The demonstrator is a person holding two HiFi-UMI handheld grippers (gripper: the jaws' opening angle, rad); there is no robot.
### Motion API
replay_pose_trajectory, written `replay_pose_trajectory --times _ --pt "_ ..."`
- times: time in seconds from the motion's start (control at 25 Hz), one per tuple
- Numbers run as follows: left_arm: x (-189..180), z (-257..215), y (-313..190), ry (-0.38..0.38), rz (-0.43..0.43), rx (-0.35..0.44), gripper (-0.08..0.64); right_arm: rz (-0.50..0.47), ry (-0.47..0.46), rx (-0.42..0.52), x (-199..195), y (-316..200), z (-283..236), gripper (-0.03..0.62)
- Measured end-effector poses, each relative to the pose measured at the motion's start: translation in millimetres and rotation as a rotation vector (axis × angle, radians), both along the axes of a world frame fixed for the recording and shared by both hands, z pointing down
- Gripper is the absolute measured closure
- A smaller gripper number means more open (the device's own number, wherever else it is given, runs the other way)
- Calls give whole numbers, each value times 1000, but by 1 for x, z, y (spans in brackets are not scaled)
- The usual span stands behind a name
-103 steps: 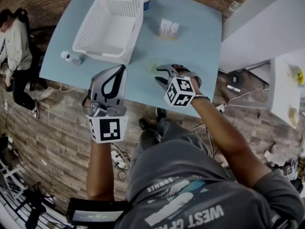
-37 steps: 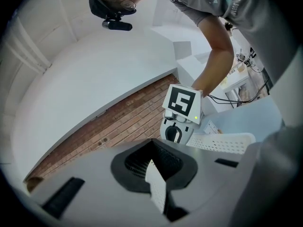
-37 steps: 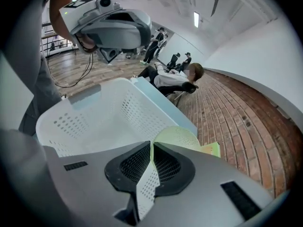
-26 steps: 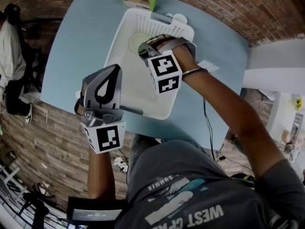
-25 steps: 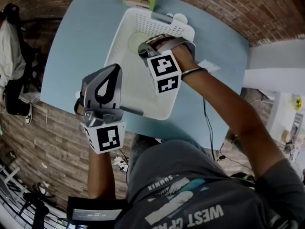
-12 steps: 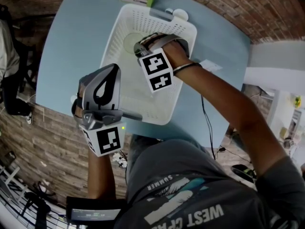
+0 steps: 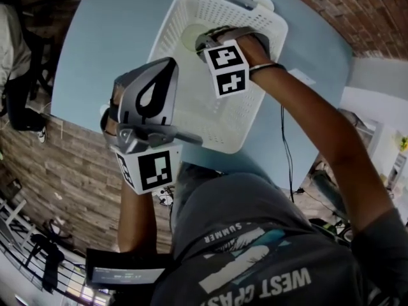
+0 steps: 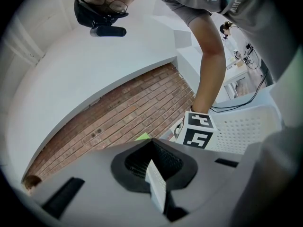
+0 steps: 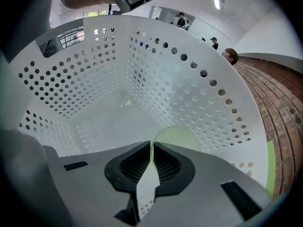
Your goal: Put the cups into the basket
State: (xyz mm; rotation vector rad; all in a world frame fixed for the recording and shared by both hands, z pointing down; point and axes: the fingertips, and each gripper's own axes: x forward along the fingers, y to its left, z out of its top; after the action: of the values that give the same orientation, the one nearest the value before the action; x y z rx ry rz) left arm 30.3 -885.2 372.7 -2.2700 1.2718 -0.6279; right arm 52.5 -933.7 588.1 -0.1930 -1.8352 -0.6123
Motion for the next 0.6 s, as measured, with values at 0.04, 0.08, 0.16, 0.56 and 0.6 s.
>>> replay_pose_trajectory --times 0.04,0.08,0.16,0.56,0.6 --pt "-1 1 0 -1 0 1 560 2 2 -2 0 0 2 561" --pt "-1 1 1 -1 0 1 560 4 2 -6 0 0 3 561" --pt "-3 1 1 -2 0 2 560 14 -2 -21 -1 1 5 561" --pt "-2 -3 1 4 -6 8 560 58 -7 -65 0 -3 10 560" --pt "-2 -4 1 4 -7 9 560 62 -13 -62 0 -4 7 557"
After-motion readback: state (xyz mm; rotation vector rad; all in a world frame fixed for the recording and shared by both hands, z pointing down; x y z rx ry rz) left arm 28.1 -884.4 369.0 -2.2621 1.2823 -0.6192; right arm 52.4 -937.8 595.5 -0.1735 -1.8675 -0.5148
